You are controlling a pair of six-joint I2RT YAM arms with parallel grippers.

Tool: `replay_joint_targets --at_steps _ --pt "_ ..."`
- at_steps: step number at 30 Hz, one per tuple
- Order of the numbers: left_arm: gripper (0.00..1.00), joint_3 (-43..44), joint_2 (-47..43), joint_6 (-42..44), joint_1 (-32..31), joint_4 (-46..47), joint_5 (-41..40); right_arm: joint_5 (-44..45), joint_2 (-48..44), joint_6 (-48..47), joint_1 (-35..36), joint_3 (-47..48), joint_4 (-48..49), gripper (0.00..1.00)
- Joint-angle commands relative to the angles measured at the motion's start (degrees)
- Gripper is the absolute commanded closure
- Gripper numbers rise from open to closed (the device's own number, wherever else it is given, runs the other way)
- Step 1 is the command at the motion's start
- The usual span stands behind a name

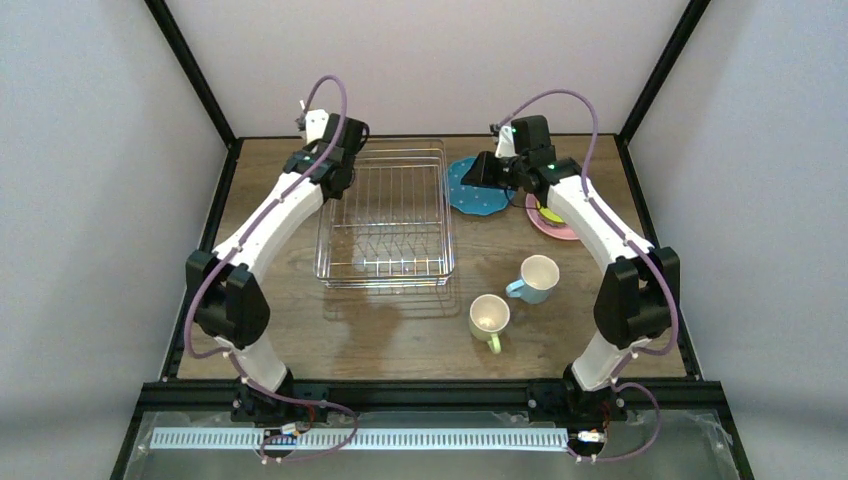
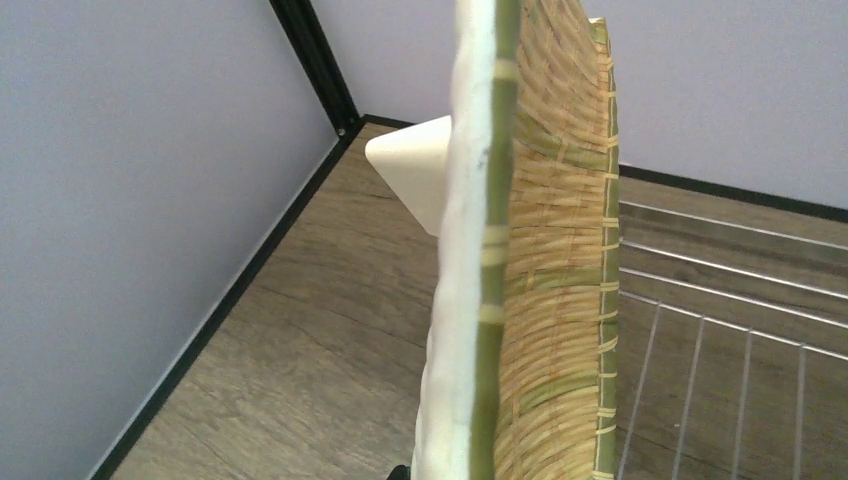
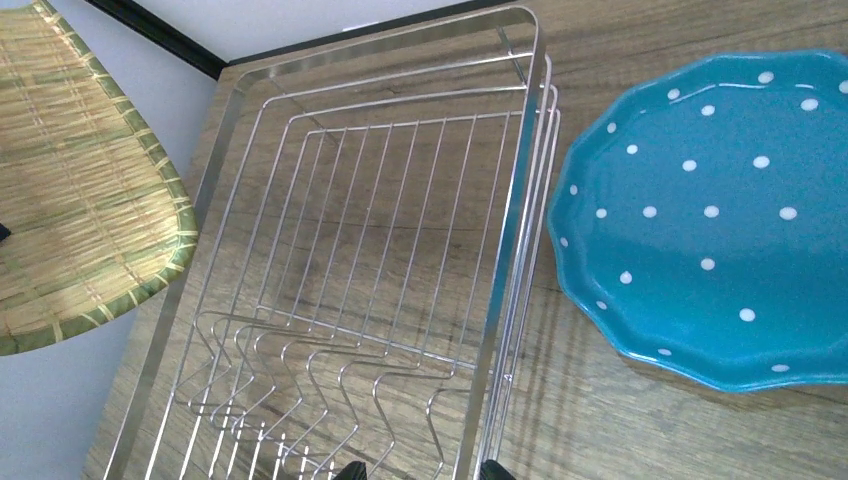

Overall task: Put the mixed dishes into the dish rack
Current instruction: Insert the plate into the dish rack.

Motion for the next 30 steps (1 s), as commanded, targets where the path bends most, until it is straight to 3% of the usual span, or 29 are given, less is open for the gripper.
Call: replay_joint_targets --at_steps 1,13,30 --pt "0.97 -0.37 1.73 2.07 -1.44 0.74 -7.43 0.42 -1.99 0.60 0.43 -2.08 2.53 0.36" --pt "0.97 -5.85 2.43 6.00 -3.13 5.90 -11.63 -0.14 -2.27 0.95 0.40 -4.40 4.17 0.36" --pt "0.97 -14.14 0.83 14.16 -3.02 18.23 -8.87 0.10 -2.34 -0.49 0.37 -5.87 4.32 0.36"
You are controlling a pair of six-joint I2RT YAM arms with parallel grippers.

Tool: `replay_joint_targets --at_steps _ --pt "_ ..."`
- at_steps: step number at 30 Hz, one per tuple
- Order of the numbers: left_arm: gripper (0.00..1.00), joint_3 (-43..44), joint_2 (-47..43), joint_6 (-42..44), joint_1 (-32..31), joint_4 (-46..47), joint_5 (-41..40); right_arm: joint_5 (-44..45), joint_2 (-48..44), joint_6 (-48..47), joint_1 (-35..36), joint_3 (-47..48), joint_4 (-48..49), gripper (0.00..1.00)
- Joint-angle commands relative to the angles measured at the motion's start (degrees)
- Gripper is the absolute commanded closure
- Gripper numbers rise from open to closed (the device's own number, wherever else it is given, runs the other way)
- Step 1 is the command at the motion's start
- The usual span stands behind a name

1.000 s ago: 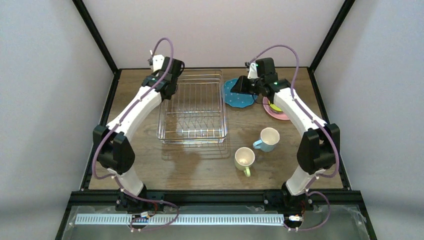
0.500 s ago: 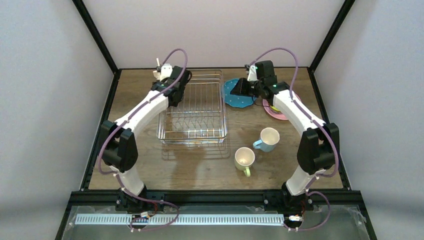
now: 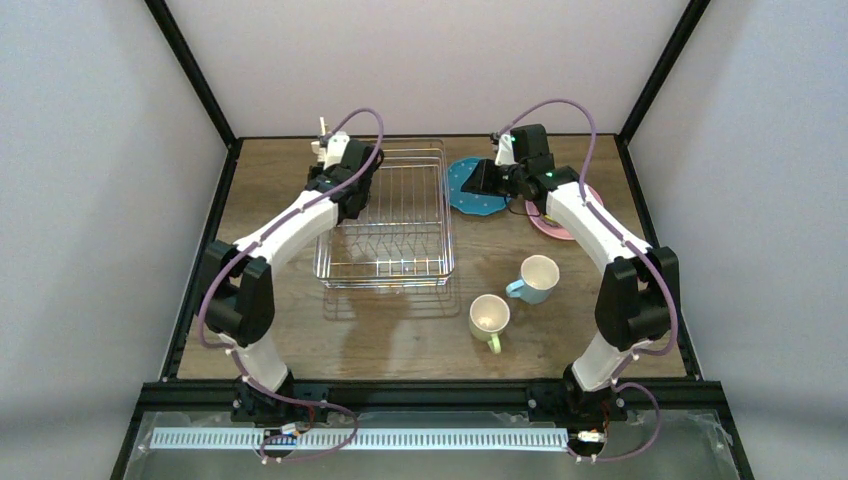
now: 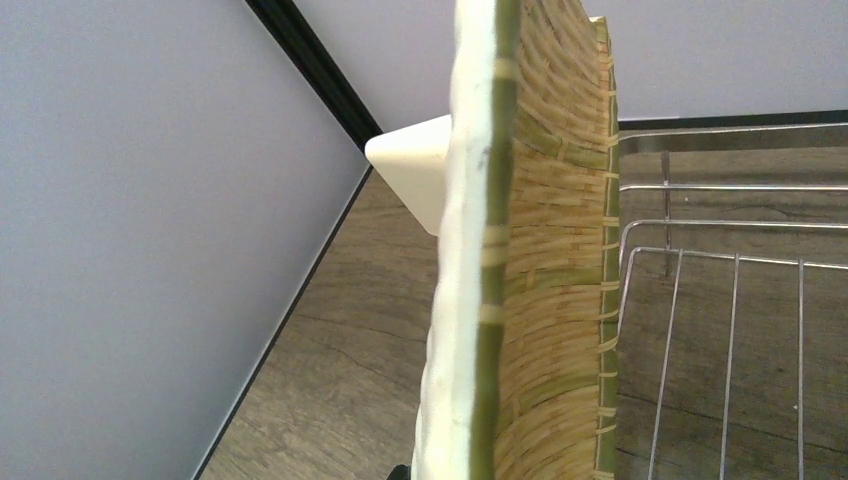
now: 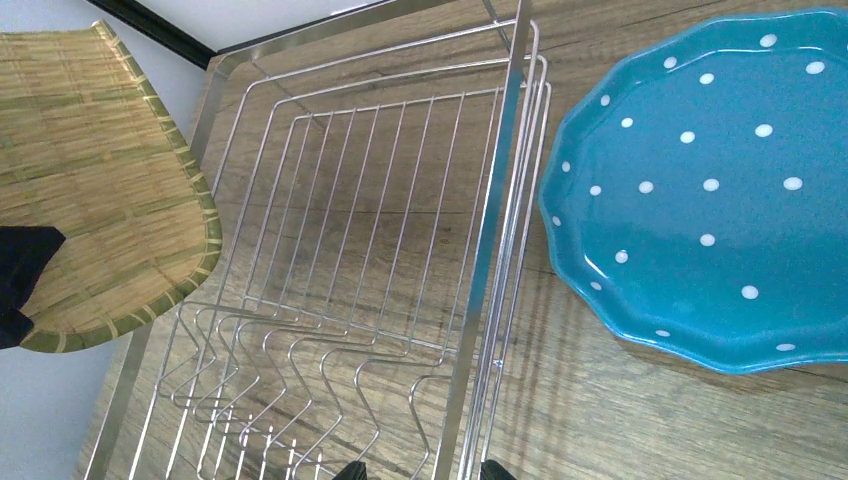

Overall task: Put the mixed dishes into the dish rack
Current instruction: Insert the plate into the dish rack.

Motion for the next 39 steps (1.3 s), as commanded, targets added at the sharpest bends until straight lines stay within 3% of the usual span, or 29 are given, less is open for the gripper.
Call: replay_joint_targets --at_steps 1,17,39 --pt "0.97 -1.68 -1.00 1.97 -0.01 3.65 0.46 0.24 -1.48 -1.21 0.38 -0.66 0.78 0.36" --pt "0.97 -3.94 1.58 3.85 -0.02 8.84 -0.23 0.57 -2.63 -1.51 0.37 -2.65 2.00 0.35" --pt "0.97 -4.84 7.01 8.77 0.02 15.17 -10.65 1.10 -5.44 2.23 0.39 -9.74 10.56 0.35"
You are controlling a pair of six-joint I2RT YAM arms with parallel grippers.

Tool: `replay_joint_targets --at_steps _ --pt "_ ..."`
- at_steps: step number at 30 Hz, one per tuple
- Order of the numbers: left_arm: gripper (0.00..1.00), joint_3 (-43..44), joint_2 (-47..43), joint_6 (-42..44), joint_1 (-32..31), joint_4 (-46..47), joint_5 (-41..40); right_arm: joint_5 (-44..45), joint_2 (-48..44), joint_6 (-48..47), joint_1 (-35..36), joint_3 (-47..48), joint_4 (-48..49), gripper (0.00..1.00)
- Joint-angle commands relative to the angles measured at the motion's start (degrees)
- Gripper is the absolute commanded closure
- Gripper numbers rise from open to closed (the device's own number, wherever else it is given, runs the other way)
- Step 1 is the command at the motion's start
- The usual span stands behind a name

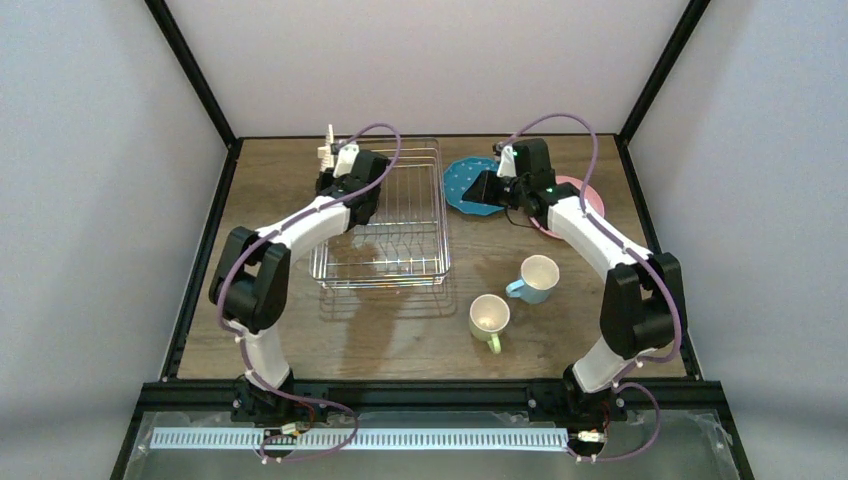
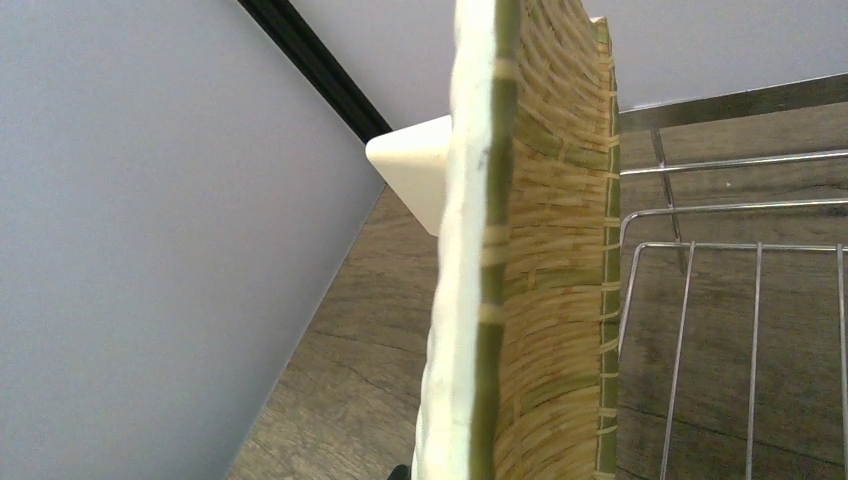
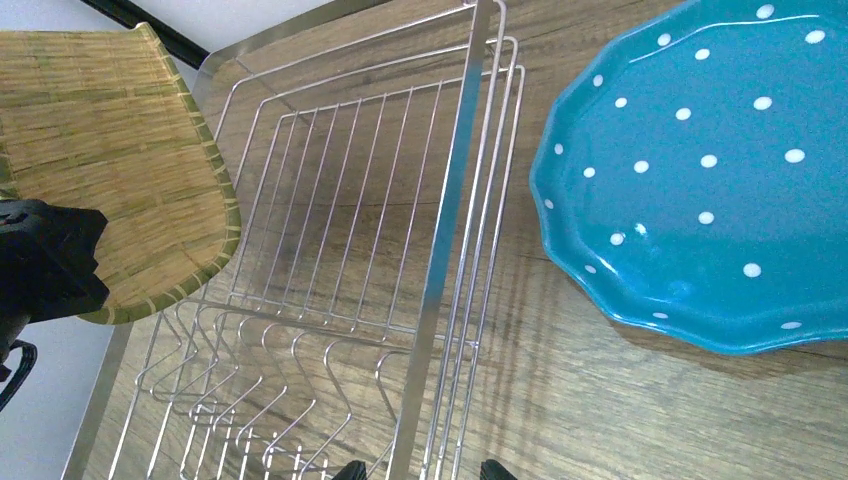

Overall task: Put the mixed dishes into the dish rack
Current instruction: Insert the plate into the dish rack.

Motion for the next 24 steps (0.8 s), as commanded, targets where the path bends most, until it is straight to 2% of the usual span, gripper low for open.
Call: replay_joint_targets --at_steps 1,24 --pt "0.97 -0.82 1.82 2.60 0.35 3.29 -5.43 1.22 -2.59 1.21 0.42 -1.61 3.64 0.35" --pt "0.97 -1.12 6.91 0.82 0.40 6.26 -1.65 3.31 -8.15 2.05 0.42 -12.91 11.50 0.35"
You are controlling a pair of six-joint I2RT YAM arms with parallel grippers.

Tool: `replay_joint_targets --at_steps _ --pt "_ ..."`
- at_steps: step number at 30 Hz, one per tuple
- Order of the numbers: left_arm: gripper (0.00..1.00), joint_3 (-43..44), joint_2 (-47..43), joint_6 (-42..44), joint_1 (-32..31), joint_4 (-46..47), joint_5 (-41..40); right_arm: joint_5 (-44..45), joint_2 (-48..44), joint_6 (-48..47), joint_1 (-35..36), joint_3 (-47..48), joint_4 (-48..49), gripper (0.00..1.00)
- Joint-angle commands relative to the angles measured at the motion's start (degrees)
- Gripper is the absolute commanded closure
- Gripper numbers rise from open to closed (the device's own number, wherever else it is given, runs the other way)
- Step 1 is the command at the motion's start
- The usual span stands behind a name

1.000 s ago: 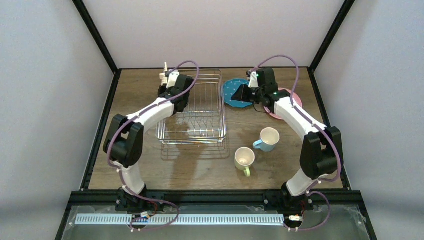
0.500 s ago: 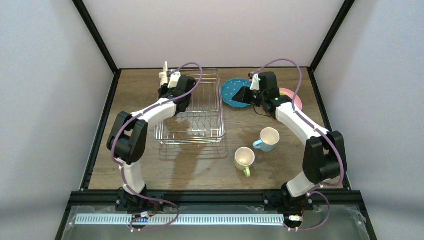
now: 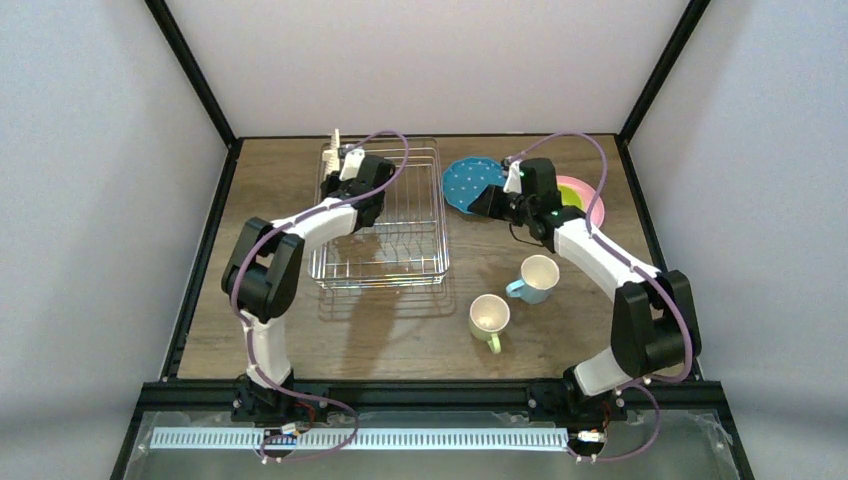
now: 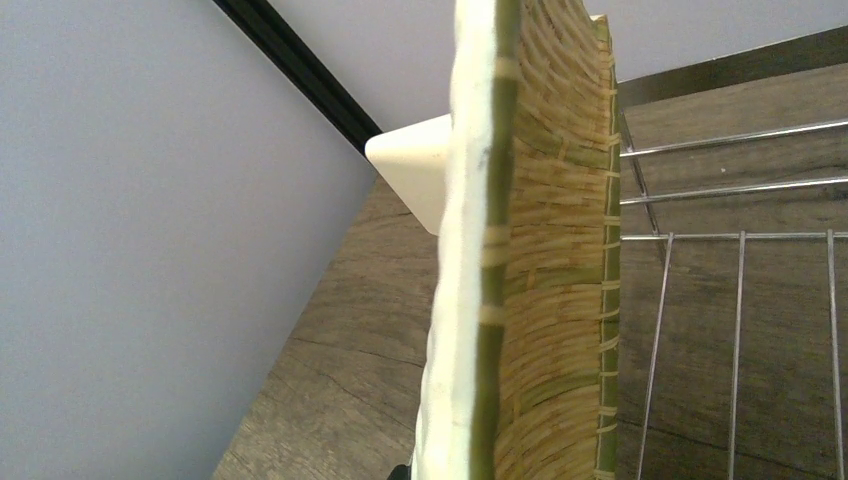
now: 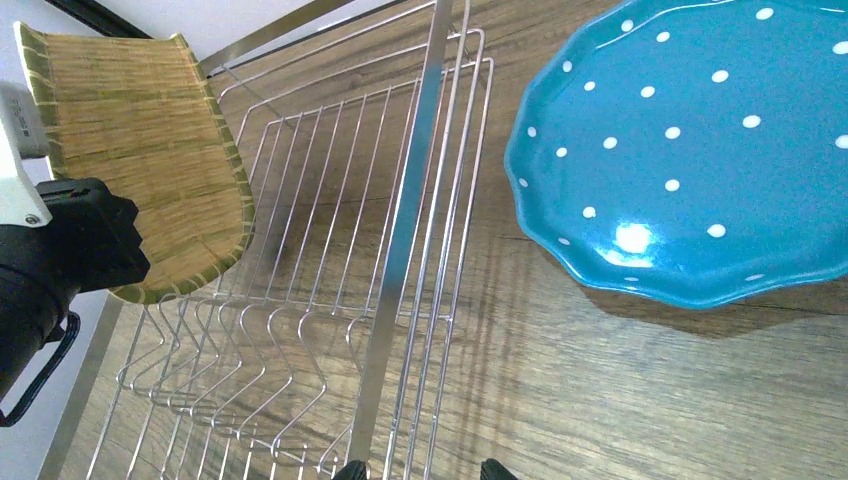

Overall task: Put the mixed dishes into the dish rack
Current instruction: Insert the plate into the dish rack.

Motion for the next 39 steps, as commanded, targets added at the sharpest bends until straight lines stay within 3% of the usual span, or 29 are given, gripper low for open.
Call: replay_joint_targets --at_steps 1,16,21,24,39 --pt "0.97 -0.92 1.43 -2.35 0.40 -0.15 -0.34 1.17 -2.13 -0.21 0.38 -1.56 2.62 0.35" --pt "0.96 -1.21 4.23 -5.68 0.54 -2.10 -0.95 1.91 -2.66 -0.21 0.38 -3.58 3.85 0.35" --pt "0.69 -0.77 4.94 -7.51 0.53 -3.46 -1.79 1.75 -1.98 0.10 0.37 -3.15 4.22 0.35" --pt "0.60 -0.67 5.01 -8.22 0.57 -3.66 -1.94 1.79 -1.52 0.04 0.42 -2.75 4.21 0.35" --pt "0.36 2.48 4.74 -13.15 0.81 -7.94 -2.71 1.42 -0.03 0.69 0.43 0.10 2.80 0.35"
